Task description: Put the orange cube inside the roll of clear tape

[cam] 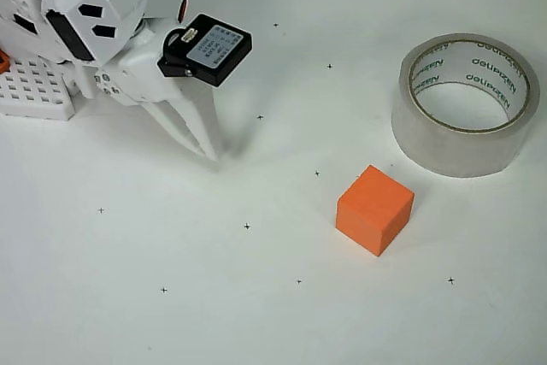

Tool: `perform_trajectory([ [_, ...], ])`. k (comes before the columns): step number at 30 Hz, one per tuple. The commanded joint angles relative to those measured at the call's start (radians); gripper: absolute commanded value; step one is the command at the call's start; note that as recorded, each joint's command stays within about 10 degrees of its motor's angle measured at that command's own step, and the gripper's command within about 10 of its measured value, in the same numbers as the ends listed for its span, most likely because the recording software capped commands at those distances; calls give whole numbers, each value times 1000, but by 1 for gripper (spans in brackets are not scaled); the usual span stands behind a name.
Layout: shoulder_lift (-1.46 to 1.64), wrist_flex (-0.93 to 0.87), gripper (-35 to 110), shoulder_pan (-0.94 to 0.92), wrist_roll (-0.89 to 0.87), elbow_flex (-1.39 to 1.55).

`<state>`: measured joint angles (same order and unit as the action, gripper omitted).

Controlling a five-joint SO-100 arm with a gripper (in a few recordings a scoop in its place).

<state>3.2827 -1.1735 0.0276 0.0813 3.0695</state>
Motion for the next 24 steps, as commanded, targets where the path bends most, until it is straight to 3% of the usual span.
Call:
perform_trajectory([
  [1, 5, 6, 0, 43, -11, -98],
  [15, -784, 132, 0, 133, 14, -492],
  [24, -896, 163, 19, 144, 54, -728],
])
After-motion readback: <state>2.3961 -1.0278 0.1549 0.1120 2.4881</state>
